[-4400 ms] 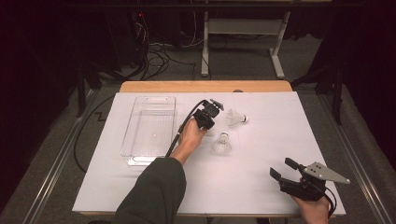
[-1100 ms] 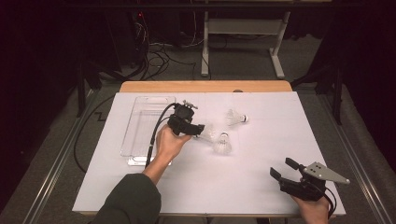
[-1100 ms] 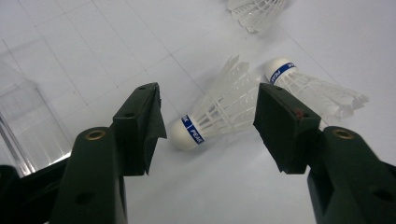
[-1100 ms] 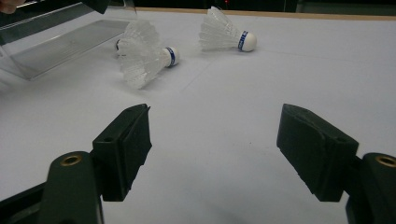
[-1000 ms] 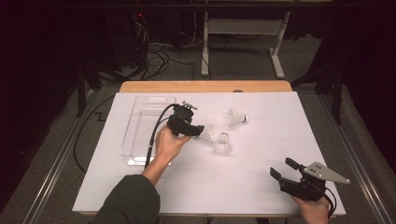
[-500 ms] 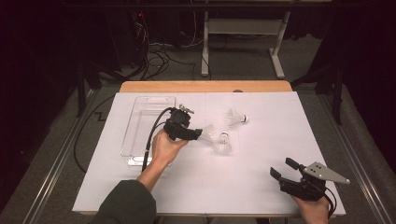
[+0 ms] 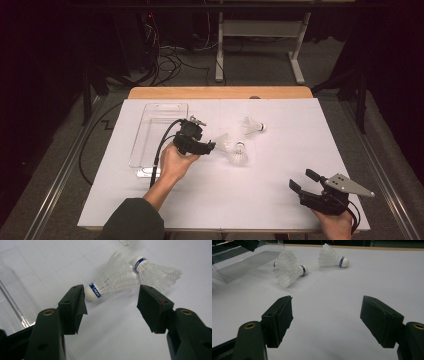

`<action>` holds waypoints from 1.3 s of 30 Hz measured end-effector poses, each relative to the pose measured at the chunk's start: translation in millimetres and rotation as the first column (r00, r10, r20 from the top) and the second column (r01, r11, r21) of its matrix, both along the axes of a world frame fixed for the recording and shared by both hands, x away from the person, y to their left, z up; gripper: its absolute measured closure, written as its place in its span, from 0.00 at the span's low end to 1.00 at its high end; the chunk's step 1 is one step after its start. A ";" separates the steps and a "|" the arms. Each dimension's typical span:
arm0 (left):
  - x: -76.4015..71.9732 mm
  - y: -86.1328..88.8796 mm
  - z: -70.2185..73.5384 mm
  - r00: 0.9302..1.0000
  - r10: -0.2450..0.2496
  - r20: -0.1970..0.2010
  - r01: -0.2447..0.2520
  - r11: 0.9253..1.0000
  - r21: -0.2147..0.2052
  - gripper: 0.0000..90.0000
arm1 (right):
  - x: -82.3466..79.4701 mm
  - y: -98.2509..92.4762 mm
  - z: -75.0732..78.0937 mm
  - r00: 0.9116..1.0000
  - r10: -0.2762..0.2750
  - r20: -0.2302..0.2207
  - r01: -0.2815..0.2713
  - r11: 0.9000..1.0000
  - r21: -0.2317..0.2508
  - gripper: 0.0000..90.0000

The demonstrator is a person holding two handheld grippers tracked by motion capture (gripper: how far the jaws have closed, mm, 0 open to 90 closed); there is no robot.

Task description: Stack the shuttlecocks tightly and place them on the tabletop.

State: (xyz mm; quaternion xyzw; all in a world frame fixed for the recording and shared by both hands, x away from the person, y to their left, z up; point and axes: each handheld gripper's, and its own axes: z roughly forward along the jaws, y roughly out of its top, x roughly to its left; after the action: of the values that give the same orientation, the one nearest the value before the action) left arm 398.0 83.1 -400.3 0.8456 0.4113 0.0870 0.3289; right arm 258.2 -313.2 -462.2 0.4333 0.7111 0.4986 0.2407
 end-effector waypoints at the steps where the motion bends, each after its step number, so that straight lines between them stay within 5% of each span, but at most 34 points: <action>1: -0.6 0.0 -0.1 1.000 -0.001 0.000 0.001 1.000 -0.001 0.44 | -0.1 0.0 0.0 1.000 0.000 0.000 0.000 1.000 0.000 0.29; 39: -33.4 0.2 -8.0 0.999 -0.052 0.017 0.052 0.999 -0.003 0.44 | -0.4 -0.1 0.2 1.000 0.000 0.001 0.000 1.000 0.002 0.30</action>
State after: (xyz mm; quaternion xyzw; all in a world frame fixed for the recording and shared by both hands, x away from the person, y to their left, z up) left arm 364.6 83.3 -408.3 0.8546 0.3866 0.0850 0.3361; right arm 257.8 -313.4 -462.0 0.4331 0.7107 0.4995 0.2405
